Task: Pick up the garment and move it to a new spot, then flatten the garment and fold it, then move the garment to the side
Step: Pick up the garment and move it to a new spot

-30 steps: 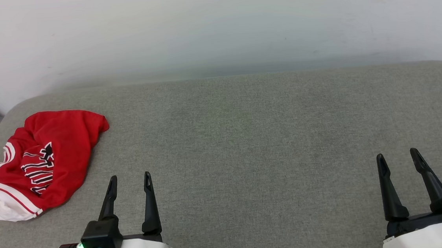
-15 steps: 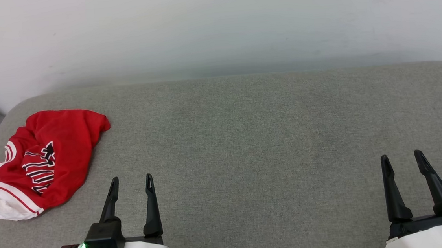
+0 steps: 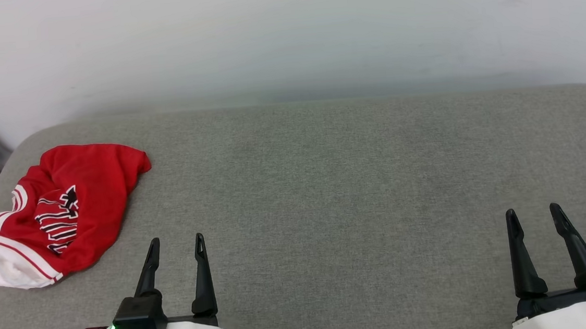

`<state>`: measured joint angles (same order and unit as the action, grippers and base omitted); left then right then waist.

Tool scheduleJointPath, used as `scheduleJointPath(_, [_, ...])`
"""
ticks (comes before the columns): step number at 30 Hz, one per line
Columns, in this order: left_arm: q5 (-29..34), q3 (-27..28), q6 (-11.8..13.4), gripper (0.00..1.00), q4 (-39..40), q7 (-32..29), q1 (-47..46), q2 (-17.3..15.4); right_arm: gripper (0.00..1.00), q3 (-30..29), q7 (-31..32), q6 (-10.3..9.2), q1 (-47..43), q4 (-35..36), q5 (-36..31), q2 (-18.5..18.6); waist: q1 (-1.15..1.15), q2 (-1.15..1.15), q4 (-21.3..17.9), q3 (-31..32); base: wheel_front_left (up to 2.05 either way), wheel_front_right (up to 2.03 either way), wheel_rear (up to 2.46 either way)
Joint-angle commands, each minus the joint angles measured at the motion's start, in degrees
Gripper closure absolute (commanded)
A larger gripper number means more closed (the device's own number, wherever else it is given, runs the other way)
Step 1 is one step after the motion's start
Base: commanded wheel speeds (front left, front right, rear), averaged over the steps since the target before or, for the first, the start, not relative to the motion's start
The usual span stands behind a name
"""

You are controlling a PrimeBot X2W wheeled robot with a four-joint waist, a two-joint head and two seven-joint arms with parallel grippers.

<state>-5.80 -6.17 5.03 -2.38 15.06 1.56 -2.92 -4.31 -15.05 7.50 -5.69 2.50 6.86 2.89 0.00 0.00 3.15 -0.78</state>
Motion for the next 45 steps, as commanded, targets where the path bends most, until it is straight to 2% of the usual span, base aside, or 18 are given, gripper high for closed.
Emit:
scheduleJointPath(1, [-0.1,0.0,-0.1,0.00,-0.1,0.2,0.2,0.0,0.00,0.0,-0.2,-0.02,-0.5,-0.1,0.1,0.0,0.00,0.00,0.3,0.0,0.00,0.00,0.00])
scheduleJointPath(11, [0.0,0.3,-0.1,0.00,-0.3,0.2,0.3,0.0,0.00,0.5,-0.2,-0.02,-1.3,0.2,-0.2,0.0,0.00,0.00,4.9,0.1,0.00,0.00,0.00])
scheduleJointPath(35, [-0.8,2.2,-0.3,0.00,-0.2,0.2,1.1,0.0,0.00,1.5,-0.2,-0.02,-1.7,0.9,-1.1,0.0,0.00,0.00,21.3,-0.1,0.00,0.00,0.00])
scheduleJointPath(45, [-1.3,3.2,0.0,0.00,0.0,0.2,1.2,0.0,0.00,2.2,-0.2,-0.02,-1.0,1.0,-1.3,0.0,0.00,0.00,23.4,-0.8,0.00,0.00,0.00])
